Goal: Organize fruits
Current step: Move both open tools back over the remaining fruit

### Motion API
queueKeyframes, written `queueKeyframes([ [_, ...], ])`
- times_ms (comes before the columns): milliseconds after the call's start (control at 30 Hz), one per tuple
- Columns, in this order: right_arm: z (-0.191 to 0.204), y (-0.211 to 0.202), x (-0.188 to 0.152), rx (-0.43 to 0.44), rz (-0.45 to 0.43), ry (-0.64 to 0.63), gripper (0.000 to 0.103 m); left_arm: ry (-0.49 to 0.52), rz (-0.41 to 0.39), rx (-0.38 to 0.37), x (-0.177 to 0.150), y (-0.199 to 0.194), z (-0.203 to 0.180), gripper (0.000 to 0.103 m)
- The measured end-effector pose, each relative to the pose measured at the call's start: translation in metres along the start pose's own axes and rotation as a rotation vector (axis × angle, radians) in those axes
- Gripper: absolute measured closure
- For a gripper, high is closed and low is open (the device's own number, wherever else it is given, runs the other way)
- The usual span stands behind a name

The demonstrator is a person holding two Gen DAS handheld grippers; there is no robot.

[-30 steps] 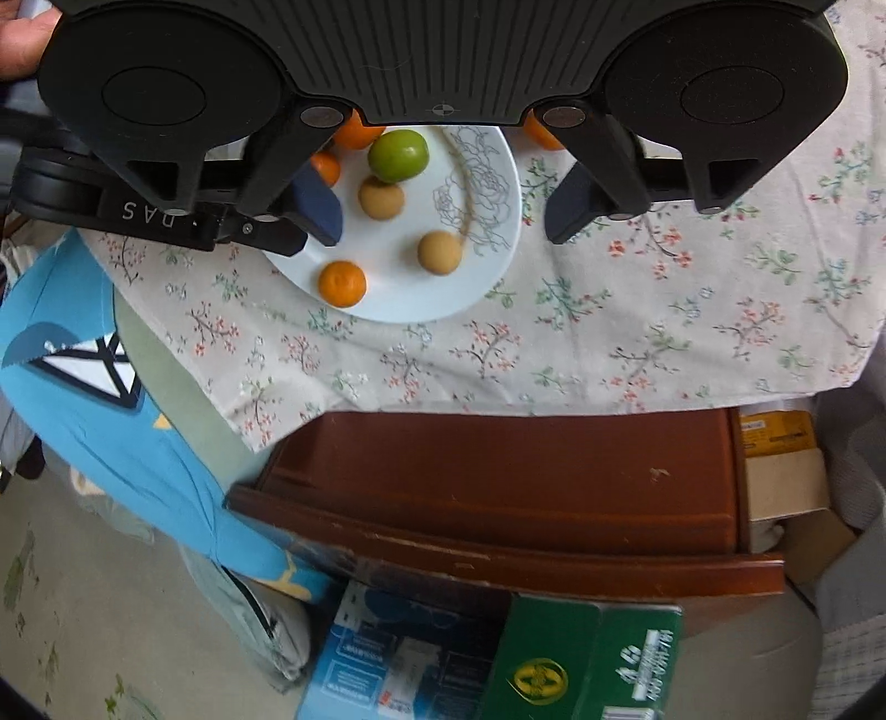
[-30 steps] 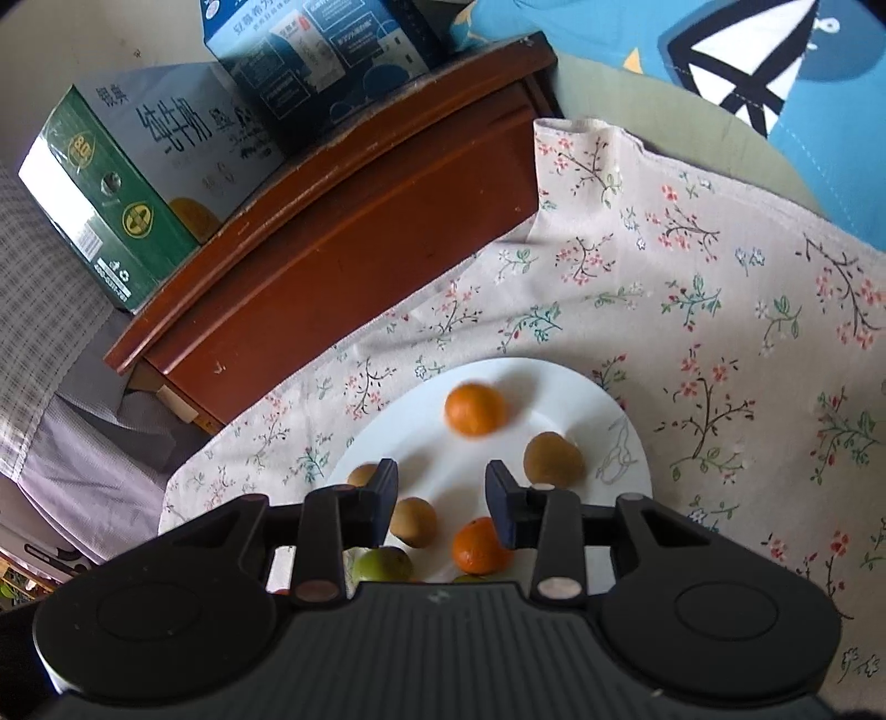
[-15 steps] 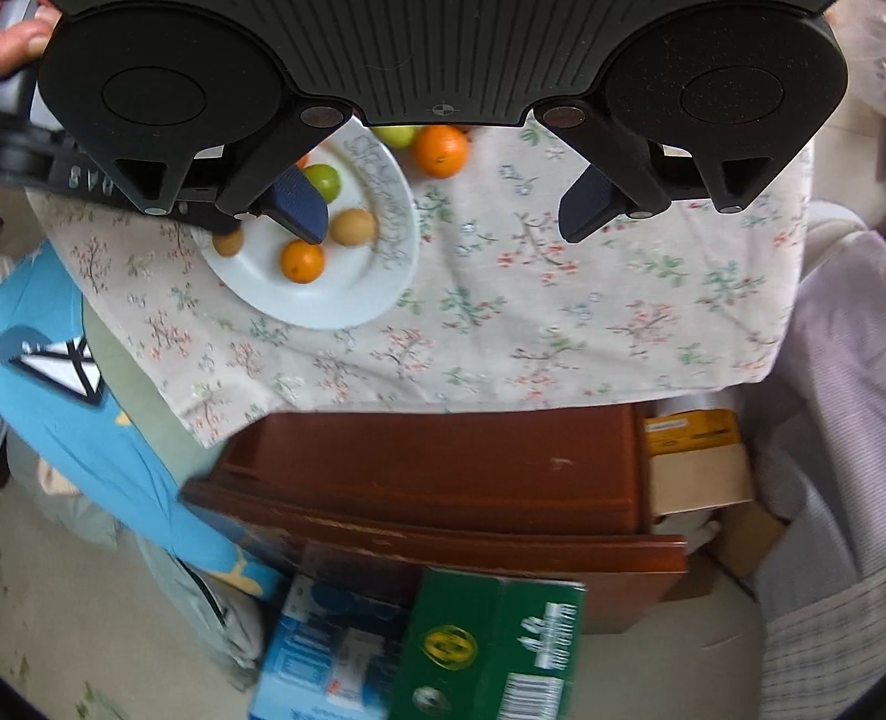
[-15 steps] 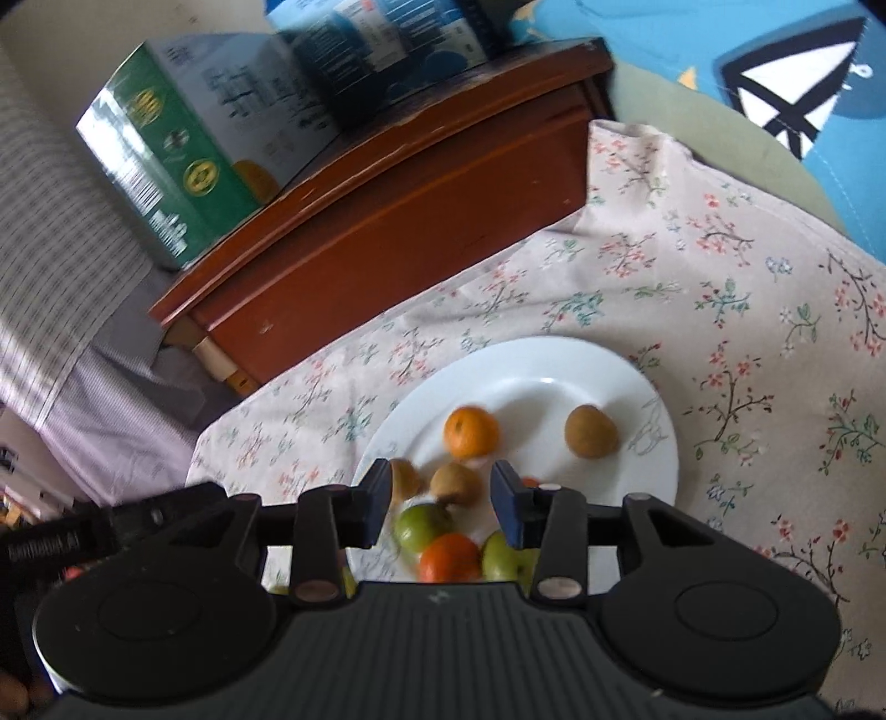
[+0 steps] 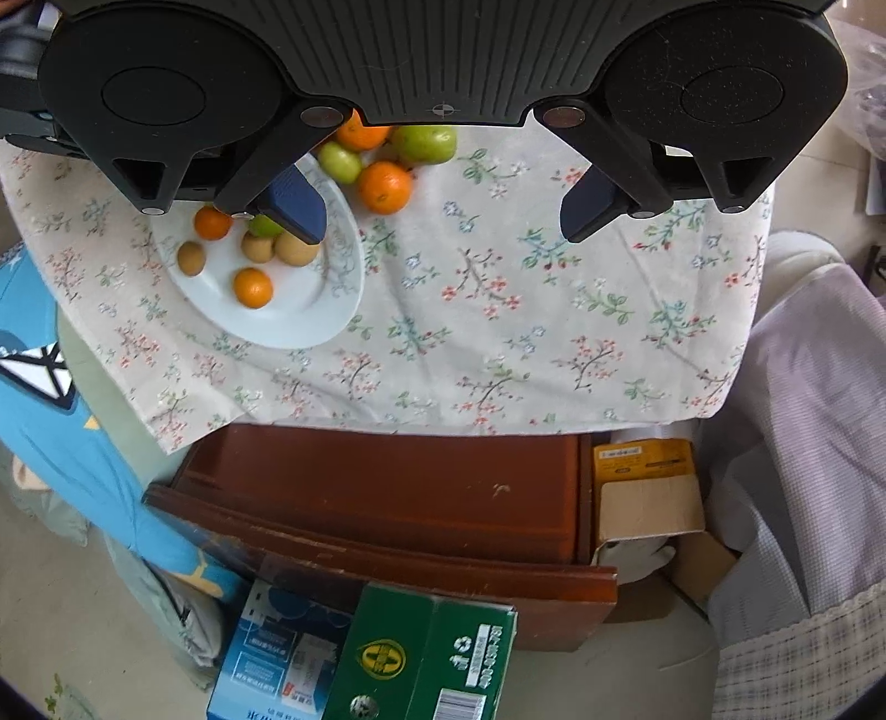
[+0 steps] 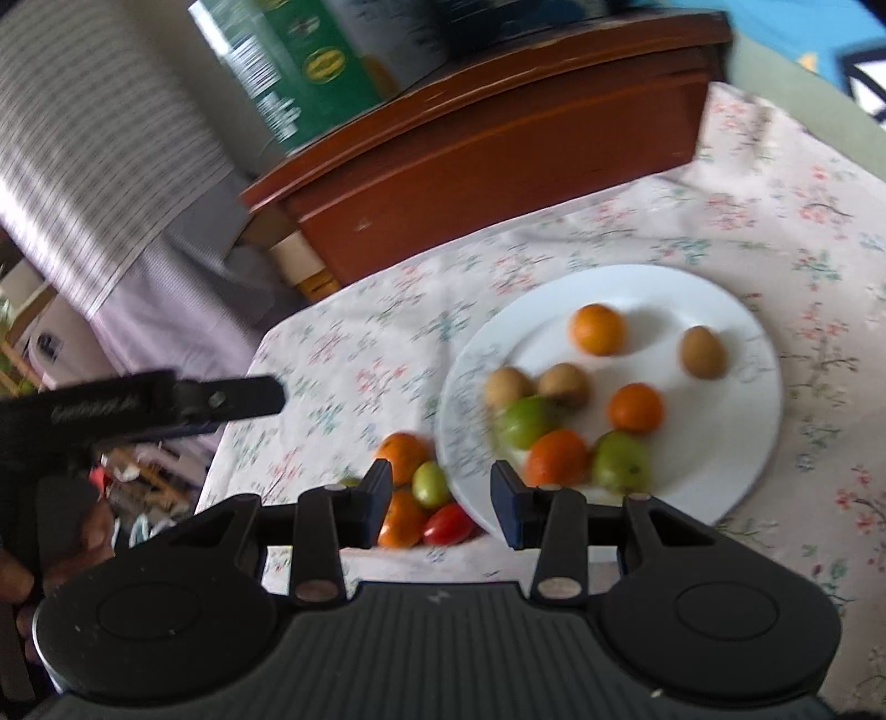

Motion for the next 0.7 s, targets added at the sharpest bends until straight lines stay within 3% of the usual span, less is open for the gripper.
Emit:
queueKeyframes([
  [333,0.024,0.026,-0.017,0.017,0.075,-0.119,0.062,-0.02,0.085,0.06,-0.017,0.018,0.02,0.009],
  [700,0.037,0.052,-0.029,-0.058,0.103,-0.273,0.062,-0.063,0.125,0.074,-0.023,0.031,0.029,0.009],
])
Point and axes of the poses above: each gripper's, at about its wrist camera, not at the fingertips, and y roughly the way its jaws point, z to its left, x to its top, the point moved 5 cm from there along y, roughly the way its jaws point, and after that the axes turned 11 degrees about x, right-handed, at the moved point
